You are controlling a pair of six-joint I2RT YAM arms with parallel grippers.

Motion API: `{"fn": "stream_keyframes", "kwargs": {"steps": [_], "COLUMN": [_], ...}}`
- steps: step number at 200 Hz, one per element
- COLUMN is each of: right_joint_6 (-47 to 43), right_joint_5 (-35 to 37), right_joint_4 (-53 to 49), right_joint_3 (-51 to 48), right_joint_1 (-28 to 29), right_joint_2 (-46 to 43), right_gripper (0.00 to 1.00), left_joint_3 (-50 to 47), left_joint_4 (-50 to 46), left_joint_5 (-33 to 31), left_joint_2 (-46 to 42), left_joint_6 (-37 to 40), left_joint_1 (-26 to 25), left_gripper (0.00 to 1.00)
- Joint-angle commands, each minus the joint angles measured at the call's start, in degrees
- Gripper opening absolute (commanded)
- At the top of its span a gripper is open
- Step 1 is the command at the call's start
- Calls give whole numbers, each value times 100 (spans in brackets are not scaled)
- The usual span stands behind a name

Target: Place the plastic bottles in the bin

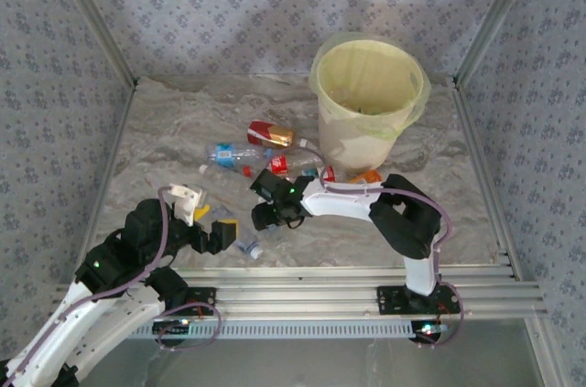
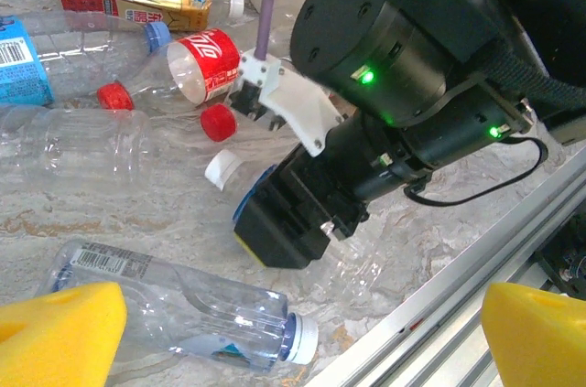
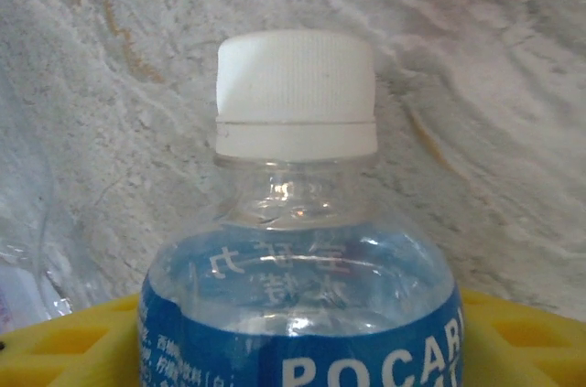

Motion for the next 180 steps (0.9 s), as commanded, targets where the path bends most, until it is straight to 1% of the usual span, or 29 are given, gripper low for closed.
{"fn": "stream_keyframes", "kwargs": {"steps": [1, 19, 24, 42, 45, 65, 88, 129, 142, 180], "right_joint_6": [-102, -432, -493, -814, -862, -1034, -1315, -1951, -2127, -2566], "right_joint_5": [141, 122, 115, 194, 231, 288, 321, 320, 194, -151], "right_joint_4": [74, 103, 85, -99, -139, -459, -779, -1456, -1585, -1893], "right_joint_3": [-177, -216, -407, -409, -404, -377, -313, 608, 886, 1831], "right_joint_1": [-109, -171, -189, -240, -242, -341, -592, -1292, -1597, -2472], "right_joint_2": [-475, -773, -845, -1224, -1297, -1780, -2304, -2885, -3005, -3056], "right_gripper": [67, 66, 66, 66, 66, 66, 65, 65, 64, 64], "left_joint_3": [-49, -52, -58, -91, -96, -118, -96, -118, -119, -145], "left_joint_4": [165, 246, 300, 427, 594, 917, 1274, 1926, 2060, 2183], "left_joint_5": [131, 169, 194, 274, 287, 379, 450, 450, 401, 349], "left_joint_2": [-37, -38, -44, -39, -38, 9, 122, 351, 409, 515], "left_joint_6": [45, 52, 61, 127, 140, 236, 380, 834, 938, 1048], "left_joint_1": [-18, -19, -21, -20, -16, -21, -21, -24, -26, -24], "left_gripper": [100, 100, 100, 100, 100, 100, 100, 100, 100, 100]}}
